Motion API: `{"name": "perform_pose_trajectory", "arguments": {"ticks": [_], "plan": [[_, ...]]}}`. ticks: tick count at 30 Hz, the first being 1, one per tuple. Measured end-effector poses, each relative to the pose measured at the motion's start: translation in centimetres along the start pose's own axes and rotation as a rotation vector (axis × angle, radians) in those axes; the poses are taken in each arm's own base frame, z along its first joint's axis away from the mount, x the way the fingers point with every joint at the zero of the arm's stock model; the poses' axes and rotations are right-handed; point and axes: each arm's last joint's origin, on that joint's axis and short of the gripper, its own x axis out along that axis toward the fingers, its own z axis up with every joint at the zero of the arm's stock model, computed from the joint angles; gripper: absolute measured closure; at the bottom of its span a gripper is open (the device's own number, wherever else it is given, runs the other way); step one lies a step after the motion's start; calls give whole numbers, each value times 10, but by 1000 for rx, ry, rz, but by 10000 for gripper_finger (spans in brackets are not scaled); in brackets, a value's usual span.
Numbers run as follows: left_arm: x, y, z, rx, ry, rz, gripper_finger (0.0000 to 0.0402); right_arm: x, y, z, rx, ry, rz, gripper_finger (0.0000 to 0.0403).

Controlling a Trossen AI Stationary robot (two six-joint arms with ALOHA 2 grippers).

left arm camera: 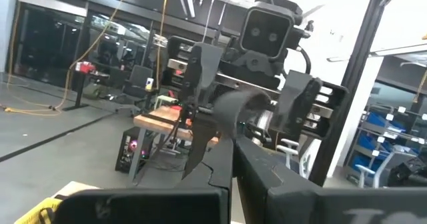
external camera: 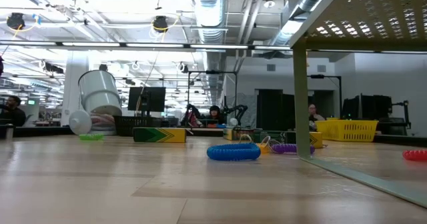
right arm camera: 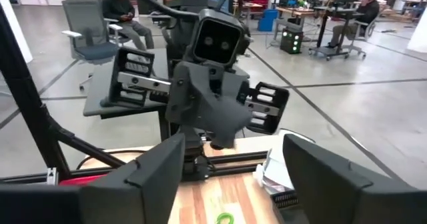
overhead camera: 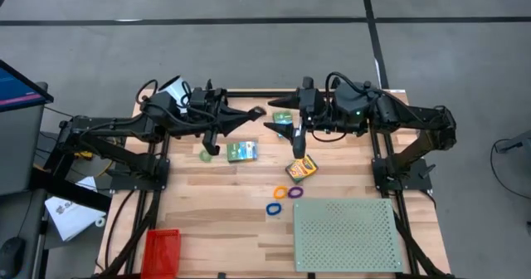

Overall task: Pick & Place Office Desk Supplies
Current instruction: Put the black rubber band into the yellow bin

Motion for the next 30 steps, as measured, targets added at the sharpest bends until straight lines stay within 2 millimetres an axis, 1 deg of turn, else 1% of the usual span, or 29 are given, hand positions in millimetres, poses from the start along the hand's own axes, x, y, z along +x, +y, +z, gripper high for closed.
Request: {"name": "perform_pose_trajectory", "arguments": {"ticks": [2, 6, 12, 15, 18, 22, 26, 29, 30], "plan": [[0, 0, 0, -1, -6, 8, 401, 0, -1, 0, -2, -2, -3, 141], [1, 0, 0, -1, -17, 5, 401, 3, -4, 2, -17, -22, 1, 140], [6, 1, -5, -24, -9, 12, 401, 6, -8, 2, -16, -33, 12, 156], [7, 1, -6, -25, -13, 10, 401, 7, -9, 2, -17, -29, 8, 175], [8, 2, -7, -24, -5, 12, 401, 7, -9, 1, -20, -18, 18, 207], [8, 2, -7, -24, -8, 11, 401, 6, -8, -1, -25, 1, 42, 261], [8, 2, -7, -25, -8, 11, 401, 6, -8, -1, -27, 2, 45, 324], [8, 2, -7, -24, -8, 10, 401, 6, -8, -1, -29, 3, 44, 379], [8, 2, -7, -25, -7, 9, 401, 6, -8, -1, -39, 3, 44, 391]]}}
